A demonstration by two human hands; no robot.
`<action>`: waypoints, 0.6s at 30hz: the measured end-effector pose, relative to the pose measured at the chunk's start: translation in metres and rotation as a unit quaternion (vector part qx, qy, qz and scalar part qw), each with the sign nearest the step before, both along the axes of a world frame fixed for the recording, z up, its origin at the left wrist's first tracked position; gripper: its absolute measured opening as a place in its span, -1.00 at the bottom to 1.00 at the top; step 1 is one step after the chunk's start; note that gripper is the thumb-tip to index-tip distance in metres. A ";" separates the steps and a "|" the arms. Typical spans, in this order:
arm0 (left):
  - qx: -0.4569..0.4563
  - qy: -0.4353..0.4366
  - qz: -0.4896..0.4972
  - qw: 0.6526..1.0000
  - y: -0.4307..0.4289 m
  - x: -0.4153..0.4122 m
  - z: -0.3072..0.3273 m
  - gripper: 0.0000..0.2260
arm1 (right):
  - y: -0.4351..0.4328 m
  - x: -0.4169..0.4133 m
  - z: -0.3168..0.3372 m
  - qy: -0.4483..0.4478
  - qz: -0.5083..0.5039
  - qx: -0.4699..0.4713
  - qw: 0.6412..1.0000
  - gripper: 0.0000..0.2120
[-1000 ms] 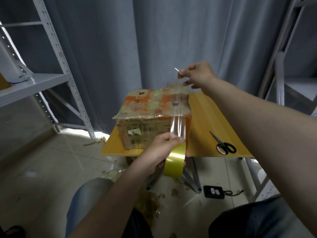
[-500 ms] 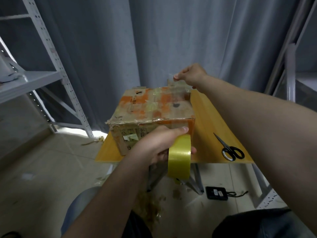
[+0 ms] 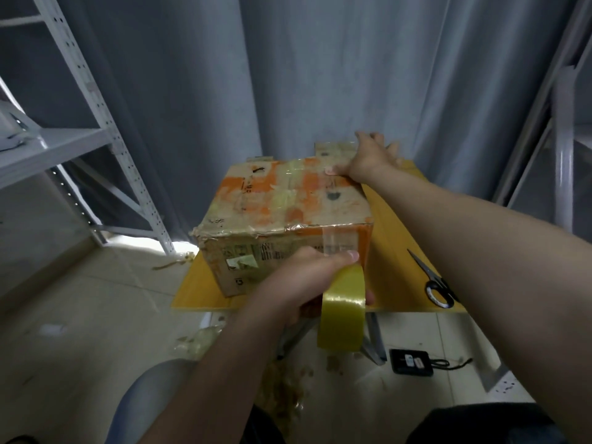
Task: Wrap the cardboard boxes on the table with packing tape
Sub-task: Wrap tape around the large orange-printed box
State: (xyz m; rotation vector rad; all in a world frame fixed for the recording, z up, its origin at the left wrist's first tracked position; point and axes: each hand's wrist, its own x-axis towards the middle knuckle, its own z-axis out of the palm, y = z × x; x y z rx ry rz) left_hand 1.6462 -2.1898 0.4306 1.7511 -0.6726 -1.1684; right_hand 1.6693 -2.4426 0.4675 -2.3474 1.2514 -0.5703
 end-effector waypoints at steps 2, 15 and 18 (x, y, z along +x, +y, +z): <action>-0.006 0.000 0.015 1.000 -0.002 0.000 -0.003 -0.67 | -0.002 -0.007 0.008 -0.012 -0.025 -0.068 0.997 -0.23; -0.017 0.032 0.029 0.999 -0.010 0.001 -0.009 -0.71 | 0.094 -0.031 0.000 0.274 0.234 -0.055 0.931 -0.17; -0.011 0.031 0.018 0.999 -0.010 0.002 -0.008 -0.66 | 0.090 -0.021 0.001 0.279 0.209 -0.051 0.936 -0.12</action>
